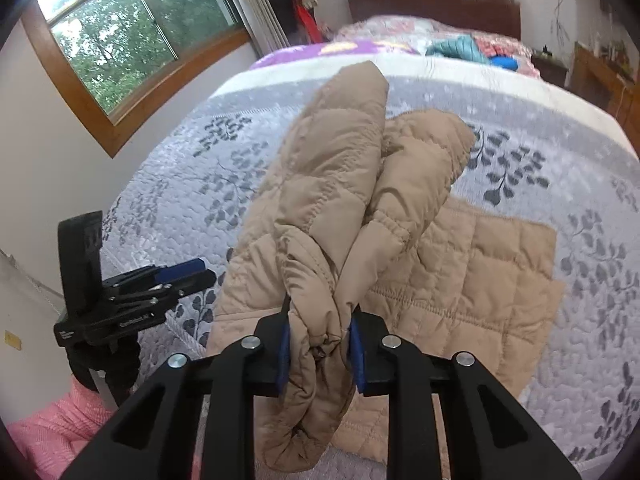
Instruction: Fold large clothes
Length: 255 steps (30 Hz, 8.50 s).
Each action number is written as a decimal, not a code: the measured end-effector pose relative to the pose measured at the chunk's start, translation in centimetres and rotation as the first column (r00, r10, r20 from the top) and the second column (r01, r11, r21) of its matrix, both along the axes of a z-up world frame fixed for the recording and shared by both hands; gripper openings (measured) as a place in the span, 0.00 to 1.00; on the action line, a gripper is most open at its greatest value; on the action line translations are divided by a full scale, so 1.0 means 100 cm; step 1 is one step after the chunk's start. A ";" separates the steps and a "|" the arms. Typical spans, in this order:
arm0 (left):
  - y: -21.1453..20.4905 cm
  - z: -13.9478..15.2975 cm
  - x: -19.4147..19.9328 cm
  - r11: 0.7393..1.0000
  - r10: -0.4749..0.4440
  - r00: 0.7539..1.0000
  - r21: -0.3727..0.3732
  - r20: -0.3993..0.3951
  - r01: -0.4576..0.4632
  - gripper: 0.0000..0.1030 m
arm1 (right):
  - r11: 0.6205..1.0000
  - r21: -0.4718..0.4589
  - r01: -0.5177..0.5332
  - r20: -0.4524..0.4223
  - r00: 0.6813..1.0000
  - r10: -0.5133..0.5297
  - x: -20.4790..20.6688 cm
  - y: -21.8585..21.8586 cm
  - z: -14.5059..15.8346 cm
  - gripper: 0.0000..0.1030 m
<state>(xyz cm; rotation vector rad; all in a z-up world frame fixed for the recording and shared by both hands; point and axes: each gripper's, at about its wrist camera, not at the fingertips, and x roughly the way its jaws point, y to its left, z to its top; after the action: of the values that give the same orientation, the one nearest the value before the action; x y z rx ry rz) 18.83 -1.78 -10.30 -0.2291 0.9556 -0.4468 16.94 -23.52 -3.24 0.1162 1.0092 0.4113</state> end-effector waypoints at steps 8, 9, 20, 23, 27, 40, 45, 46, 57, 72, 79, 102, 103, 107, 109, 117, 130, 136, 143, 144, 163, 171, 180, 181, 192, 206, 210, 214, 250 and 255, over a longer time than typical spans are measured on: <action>-0.019 0.021 -0.010 0.999 -0.051 0.997 -0.014 0.052 0.052 0.42 | 1.000 -0.012 0.020 0.072 0.997 -0.019 -0.017 -0.015 0.030 0.23; -0.023 0.023 -0.010 0.998 -0.060 0.997 -0.013 0.057 0.061 0.42 | 1.000 -0.012 0.024 0.077 0.997 -0.023 -0.019 -0.018 0.031 0.23; -0.071 0.022 -0.007 0.987 -0.162 0.985 0.007 0.058 0.161 0.42 | 0.989 0.014 0.150 0.053 0.987 -0.151 -0.041 -0.080 0.021 0.23; -0.084 0.018 -0.006 0.984 -0.180 0.982 0.019 0.050 0.179 0.42 | 0.983 0.028 0.181 0.020 0.983 -0.182 -0.043 -0.097 0.005 0.23; -0.094 0.013 -0.006 0.981 -0.190 0.981 0.038 0.045 0.189 0.42 | 0.976 0.060 0.210 -0.051 0.977 -0.207 -0.041 -0.116 -0.031 0.23; -0.116 0.001 -0.008 0.970 -0.225 0.973 0.108 0.047 0.219 0.46 | 0.937 0.221 0.271 -0.152 0.959 -0.241 -0.042 -0.147 -0.121 0.28; -0.119 -0.003 -0.009 0.969 -0.220 0.974 0.123 0.054 0.212 0.49 | 0.934 0.222 0.279 -0.138 0.958 -0.253 -0.043 -0.145 -0.128 0.28; -0.119 -0.003 -0.009 0.969 -0.219 0.974 0.128 0.060 0.210 0.49 | 0.934 0.221 0.280 -0.138 0.957 -0.254 -0.043 -0.146 -0.127 0.29; -0.098 0.032 -0.035 0.973 -0.224 0.965 0.090 0.139 0.213 0.44 | 0.951 0.057 0.304 0.009 0.952 -0.305 -0.080 -0.132 -0.061 0.38; -0.122 0.004 -0.053 0.940 -0.342 0.937 0.048 0.067 0.339 0.19 | 0.980 0.044 0.194 0.037 0.980 -0.196 -0.097 -0.090 -0.065 0.30; -0.130 -0.018 -0.055 0.925 -0.364 0.929 0.138 0.059 0.354 0.19 | 0.976 0.047 0.212 -0.025 0.977 -0.212 -0.092 -0.092 -0.103 0.28; -0.129 0.022 -0.019 0.940 -0.328 0.938 0.132 0.110 0.314 0.13 | 0.975 0.078 0.207 0.075 0.974 -0.213 -0.054 -0.112 -0.045 0.29; -0.131 0.024 -0.013 0.941 -0.324 0.939 0.137 0.117 0.308 0.13 | 0.975 0.068 0.209 0.078 0.974 -0.214 -0.047 -0.111 -0.043 0.30; -0.145 0.027 0.011 0.937 -0.332 0.935 0.154 0.121 0.313 0.14 | 0.977 0.048 0.207 0.074 0.975 -0.210 -0.016 -0.110 -0.040 0.29; -0.152 0.024 0.021 0.935 -0.336 0.935 0.164 0.112 0.316 0.14 | 0.978 0.033 0.208 0.066 0.975 -0.210 -0.002 -0.108 -0.043 0.29; -0.165 0.002 0.060 0.921 -0.374 0.927 0.128 0.023 0.369 0.14 | 0.977 0.023 0.210 0.004 0.978 -0.210 0.034 -0.110 -0.069 0.29; -0.167 -0.033 0.075 0.905 -0.406 0.914 0.132 -0.024 0.405 0.13 | 0.979 -0.001 0.202 -0.033 0.979 -0.202 0.044 -0.107 -0.107 0.26; -0.167 -0.042 0.079 0.908 -0.399 0.917 0.131 -0.019 0.398 0.11 | 0.979 -0.001 0.205 -0.039 0.978 -0.205 0.046 -0.105 -0.116 0.26; -0.169 -0.040 0.077 0.915 -0.374 0.927 0.159 0.000 0.370 0.10 | 0.977 0.021 0.213 -0.050 0.976 -0.212 0.048 -0.108 -0.116 0.26; -0.170 -0.038 0.075 0.916 -0.369 0.929 0.169 0.007 0.363 0.10 | 0.976 0.028 0.214 -0.046 0.976 -0.212 0.046 -0.109 -0.113 0.27; -0.109 0.007 0.017 0.934 -0.302 0.950 0.228 0.085 0.276 0.46 | 0.950 0.104 0.294 0.050 0.953 -0.300 -0.023 -0.144 -0.061 0.72; -0.087 0.003 0.011 0.945 -0.286 0.956 0.183 0.063 0.271 0.56 | 0.926 0.202 0.319 -0.022 0.947 -0.321 -0.036 -0.165 -0.080 0.82; -0.076 -0.009 0.008 0.952 -0.287 0.957 0.117 0.038 0.281 0.66 | 0.875 0.370 0.314 -0.118 0.950 -0.290 -0.040 -0.181 -0.116 0.85; -0.075 -0.011 0.008 0.953 -0.290 0.957 0.105 0.030 0.285 0.66 | 0.869 0.382 0.315 -0.129 0.949 -0.288 -0.040 -0.181 -0.120 0.85; -0.074 -0.026 0.022 0.950 -0.312 0.950 0.005 -0.029 0.312 0.73 | 0.818 0.493 0.297 -0.191 0.954 -0.232 -0.031 -0.183 -0.149 0.87; -0.071 -0.063 0.056 0.902 -0.404 0.900 -0.238 -0.164 0.361 0.85 | 0.812 0.516 0.273 -0.225 0.958 -0.179 -0.022 -0.167 -0.166 0.92; -0.077 -0.073 0.059 0.874 -0.447 0.875 -0.302 -0.186 0.381 0.86 | 0.822 0.511 0.252 -0.216 0.963 -0.162 -0.020 -0.161 -0.169 0.96; -0.093 -0.080 0.058 0.847 -0.487 0.849 -0.348 -0.205 0.402 0.86 | 0.832 0.500 0.239 -0.208 0.966 -0.153 -0.019 -0.151 -0.167 0.91; -0.028 0.019 0.166 0.964 -0.163 0.969 -0.181 0.186 0.197 0.51 | 0.981 0.190 -0.025 0.145 0.989 -0.003 0.186 -0.027 -0.050 0.43; -0.016 -0.014 0.202 0.970 -0.149 0.985 -0.182 0.088 0.163 0.52 | 0.978 0.209 -0.011 0.042 0.999 0.002 0.221 -0.022 -0.095 0.44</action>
<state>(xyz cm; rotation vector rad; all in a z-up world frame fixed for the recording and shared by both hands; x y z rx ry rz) 39.06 -3.41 -11.71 -0.3084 0.8623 -0.6882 39.05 -25.69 -12.74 0.2924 0.9235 0.5231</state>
